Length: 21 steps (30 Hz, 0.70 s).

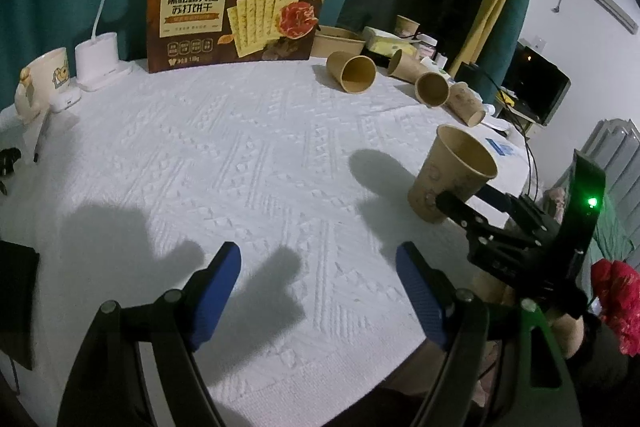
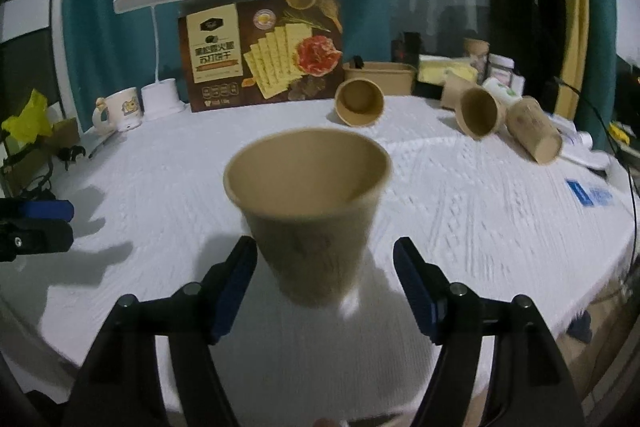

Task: Flip cup upright
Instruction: 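Lower the cup upright onto the tablecloth and open the right gripper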

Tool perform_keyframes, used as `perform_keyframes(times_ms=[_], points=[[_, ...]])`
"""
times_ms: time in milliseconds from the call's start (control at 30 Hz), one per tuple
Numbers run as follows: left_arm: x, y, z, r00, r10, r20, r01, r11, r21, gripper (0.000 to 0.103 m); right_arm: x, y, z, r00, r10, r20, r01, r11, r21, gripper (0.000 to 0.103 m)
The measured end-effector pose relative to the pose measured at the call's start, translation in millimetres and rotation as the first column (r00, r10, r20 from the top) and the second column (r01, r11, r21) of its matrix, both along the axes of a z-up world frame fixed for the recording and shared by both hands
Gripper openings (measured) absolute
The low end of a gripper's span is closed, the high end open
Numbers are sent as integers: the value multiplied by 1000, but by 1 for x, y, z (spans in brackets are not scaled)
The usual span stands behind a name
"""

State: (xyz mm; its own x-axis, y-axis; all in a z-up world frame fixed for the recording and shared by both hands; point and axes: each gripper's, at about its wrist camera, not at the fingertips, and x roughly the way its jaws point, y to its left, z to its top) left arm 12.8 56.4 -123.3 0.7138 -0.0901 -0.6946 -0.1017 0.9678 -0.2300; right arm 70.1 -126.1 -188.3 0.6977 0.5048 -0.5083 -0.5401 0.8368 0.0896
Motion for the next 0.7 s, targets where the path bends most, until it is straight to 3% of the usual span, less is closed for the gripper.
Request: perform_keyframes(times_ms=[300, 700], points=[[-5, -21, 8, 997, -50, 57, 43, 994, 104, 80, -23, -41, -5, 987, -104, -125, 113, 991, 65, 68], [-7, -54, 27, 983, -153, 106, 129, 971, 201, 81, -49, -88, 19, 960, -234, -155, 248, 966, 76, 68]])
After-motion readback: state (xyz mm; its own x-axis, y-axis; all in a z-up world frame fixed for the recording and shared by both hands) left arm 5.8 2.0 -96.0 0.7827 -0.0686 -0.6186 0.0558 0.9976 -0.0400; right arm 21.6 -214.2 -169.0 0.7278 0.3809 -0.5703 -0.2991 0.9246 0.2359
